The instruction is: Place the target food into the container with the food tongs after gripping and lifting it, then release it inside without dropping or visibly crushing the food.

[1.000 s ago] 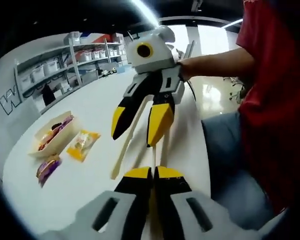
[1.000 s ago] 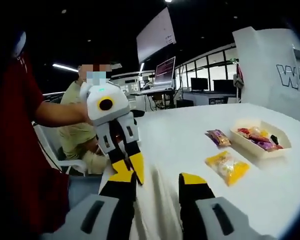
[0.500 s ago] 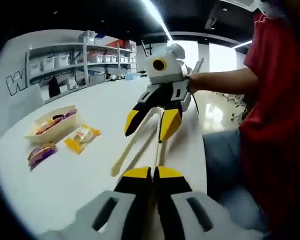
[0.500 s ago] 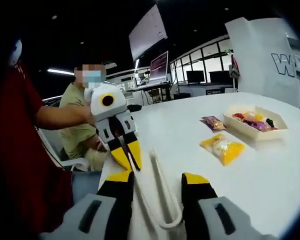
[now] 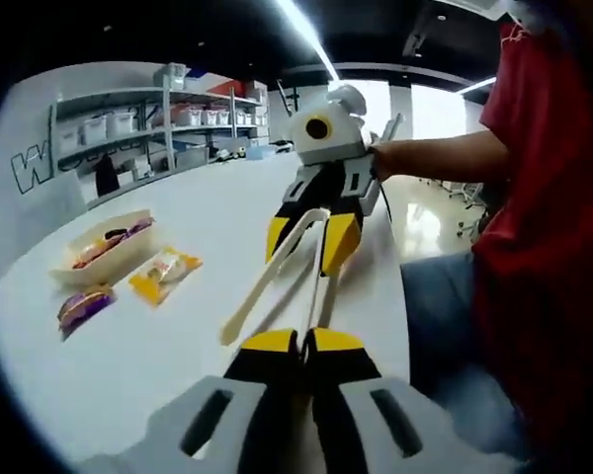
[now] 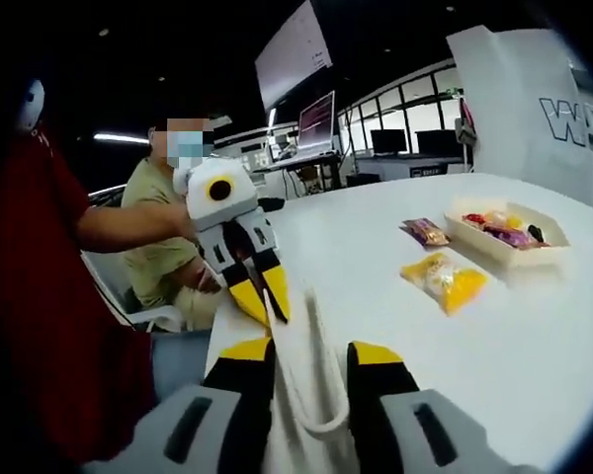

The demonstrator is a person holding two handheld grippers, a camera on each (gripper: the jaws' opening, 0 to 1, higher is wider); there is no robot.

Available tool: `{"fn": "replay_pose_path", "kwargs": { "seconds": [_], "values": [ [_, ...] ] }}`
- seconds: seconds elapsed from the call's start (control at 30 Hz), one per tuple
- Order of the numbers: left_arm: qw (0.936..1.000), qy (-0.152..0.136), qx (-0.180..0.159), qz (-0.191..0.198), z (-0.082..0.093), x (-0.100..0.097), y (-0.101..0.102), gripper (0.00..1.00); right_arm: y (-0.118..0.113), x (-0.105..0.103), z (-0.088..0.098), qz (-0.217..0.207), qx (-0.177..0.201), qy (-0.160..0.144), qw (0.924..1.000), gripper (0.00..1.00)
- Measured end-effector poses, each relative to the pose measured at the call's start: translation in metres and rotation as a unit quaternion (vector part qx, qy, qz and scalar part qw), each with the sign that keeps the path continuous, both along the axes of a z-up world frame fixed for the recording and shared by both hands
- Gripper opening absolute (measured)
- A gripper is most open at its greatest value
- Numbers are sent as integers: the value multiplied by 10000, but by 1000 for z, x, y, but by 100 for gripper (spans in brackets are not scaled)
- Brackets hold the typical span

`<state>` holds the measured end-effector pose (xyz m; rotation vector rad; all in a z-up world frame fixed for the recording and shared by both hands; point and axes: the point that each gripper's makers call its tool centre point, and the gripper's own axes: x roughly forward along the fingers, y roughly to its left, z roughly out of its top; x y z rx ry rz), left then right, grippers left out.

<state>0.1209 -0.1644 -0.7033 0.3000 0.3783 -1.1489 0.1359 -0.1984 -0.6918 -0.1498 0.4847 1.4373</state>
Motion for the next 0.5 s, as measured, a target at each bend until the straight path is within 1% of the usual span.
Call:
{"fn": "replay_pose_path", "kwargs": {
  "seconds": [0.07, 0.13, 0.17, 0.3, 0.37, 0.47, 0.5],
  "values": [
    [10000, -17, -39, 30, 0, 0, 1, 3, 1, -3, 6, 20, 94, 117, 9999, 21],
    [9999, -52, -63, 98, 0, 2, 3, 4, 4, -6, 18, 18, 350, 294, 9990, 19],
    [9999, -66, -66, 90, 0, 1, 3, 3, 7, -6, 25, -14, 543, 354, 9979, 19],
    [9998, -30, -178, 31, 5, -4, -1, 2, 9, 1, 39, -93, 831, 384, 9958, 19],
    [9998, -21, -202, 46, 7, -4, -1, 2, 10, 1, 41, -93, 854, 369, 9956, 19],
    [9992, 48, -383, 102, 13, -5, -2, 2, 14, 4, 51, -164, 1105, 422, 9928, 19],
    [9987, 120, -492, 110, 15, -6, -4, 2, 15, 4, 55, -170, 1205, 460, 9915, 19]
  ]
}}
